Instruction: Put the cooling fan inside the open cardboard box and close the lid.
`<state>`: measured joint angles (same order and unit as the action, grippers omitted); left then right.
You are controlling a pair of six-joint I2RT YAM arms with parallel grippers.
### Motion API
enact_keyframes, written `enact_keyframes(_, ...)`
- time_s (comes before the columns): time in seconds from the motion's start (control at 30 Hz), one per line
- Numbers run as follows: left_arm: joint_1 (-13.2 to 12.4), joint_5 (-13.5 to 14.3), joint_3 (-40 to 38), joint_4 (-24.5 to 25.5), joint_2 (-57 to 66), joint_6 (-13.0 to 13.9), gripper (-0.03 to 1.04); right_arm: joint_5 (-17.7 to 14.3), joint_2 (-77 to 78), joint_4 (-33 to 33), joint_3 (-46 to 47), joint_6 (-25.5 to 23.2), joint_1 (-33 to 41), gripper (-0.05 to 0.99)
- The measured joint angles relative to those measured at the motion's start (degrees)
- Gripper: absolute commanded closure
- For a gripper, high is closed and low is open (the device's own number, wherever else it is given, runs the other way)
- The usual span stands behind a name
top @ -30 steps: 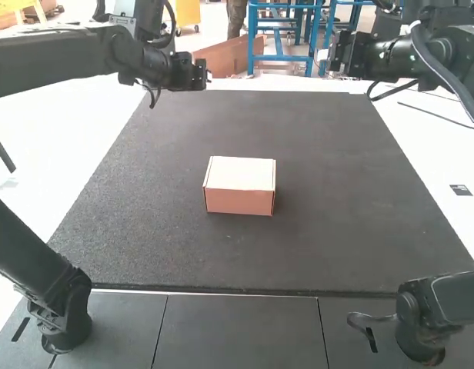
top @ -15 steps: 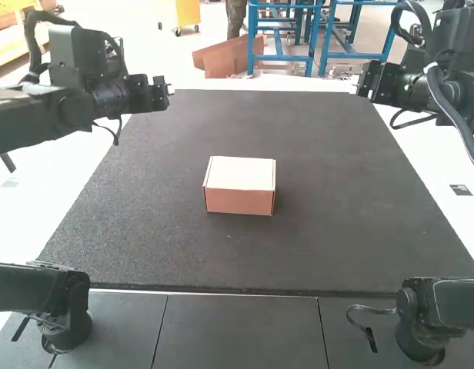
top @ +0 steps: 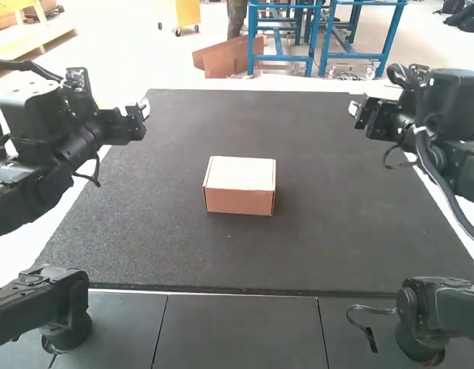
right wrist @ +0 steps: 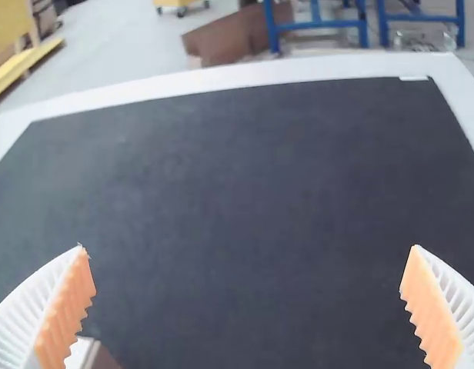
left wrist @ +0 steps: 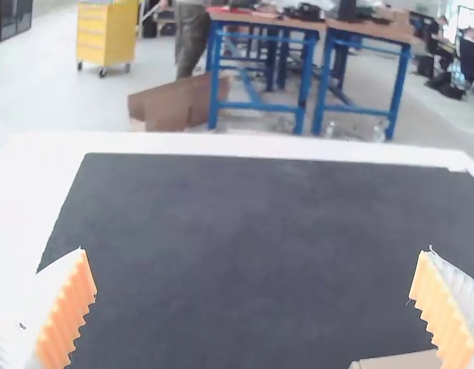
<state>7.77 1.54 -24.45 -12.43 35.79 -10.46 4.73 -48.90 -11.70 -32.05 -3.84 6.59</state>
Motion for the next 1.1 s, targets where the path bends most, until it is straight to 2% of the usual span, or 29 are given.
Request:
enact_keyframes(0.13, 0.0, 0.2, 4.3, -3.9, -5.0, 2.7, 0.04, -0.6, 5.4, -1.8, 5.6, 0.0, -0.4, 0.02)
enact_keyframes(0.33, 0.0, 0.2, 9.7, -10.0, -8.3, 7.8, 0.04, -2.7, 11.4, -9.0, 14.4, 1.4, -0.7, 0.02)
enact_keyframes(0.6, 0.0, 0.1, 15.6, -16.4, -11.4, 11.1, 0.04, -2.9, 16.7, -11.3, 20.9, 3.2, -1.1, 0.02)
enact_keyframes(0.87, 0.0, -1.9, 15.7, -15.0, -15.7, 13.2, 0.04, -2.5, 24.1, -12.7, 25.7, 5.2, -2.6, 0.02)
enact_keyframes(1.03, -2.0, -2.3, 17.3, -14.9, -21.9, 13.5, 0.04, -2.1, 32.4, -10.9, 28.5, 5.7, -2.8, 0.03)
enact_keyframes(1.1, -2.3, -2.5, 18.4, -13.3, -24.3, 13.6, 0.04, -1.9, 36.3, -10.1, 29.2, 5.6, -2.9, 0.03)
